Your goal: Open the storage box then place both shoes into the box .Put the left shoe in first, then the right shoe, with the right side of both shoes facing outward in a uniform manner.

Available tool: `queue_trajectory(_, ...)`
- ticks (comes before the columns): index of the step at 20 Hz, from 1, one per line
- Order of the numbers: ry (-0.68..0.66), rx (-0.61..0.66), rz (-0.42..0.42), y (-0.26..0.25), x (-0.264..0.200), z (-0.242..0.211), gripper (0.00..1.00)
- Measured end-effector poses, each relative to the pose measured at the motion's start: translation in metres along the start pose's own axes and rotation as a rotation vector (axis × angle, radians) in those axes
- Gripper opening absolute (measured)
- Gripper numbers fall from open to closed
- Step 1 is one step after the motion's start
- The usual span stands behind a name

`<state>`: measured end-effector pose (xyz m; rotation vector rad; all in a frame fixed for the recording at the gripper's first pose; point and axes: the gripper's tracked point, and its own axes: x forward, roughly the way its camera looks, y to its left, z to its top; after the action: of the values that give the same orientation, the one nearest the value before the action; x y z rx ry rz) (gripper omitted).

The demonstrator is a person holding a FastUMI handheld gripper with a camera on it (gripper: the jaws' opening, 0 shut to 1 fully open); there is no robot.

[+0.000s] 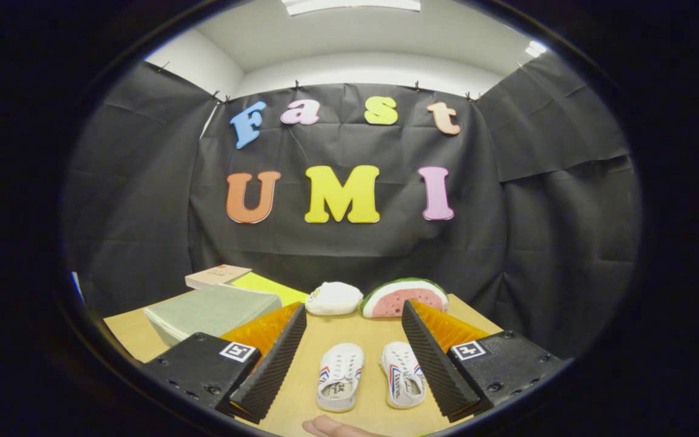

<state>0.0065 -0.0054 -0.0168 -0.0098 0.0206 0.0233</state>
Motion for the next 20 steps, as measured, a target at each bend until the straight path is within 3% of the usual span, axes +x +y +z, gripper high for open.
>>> queue_trajectory(5, 0.020, 0.023, 0.009, -0.002, 0.021, -0.006, 1.00)
queue_trajectory(13, 0.177, 0.100, 0.181, 0.033, 0.085, -0.031, 1.00)
queue_trajectory(20, 0.367, 0.284, 0.388, 0.079, 0.137, -0.057, 1.00)
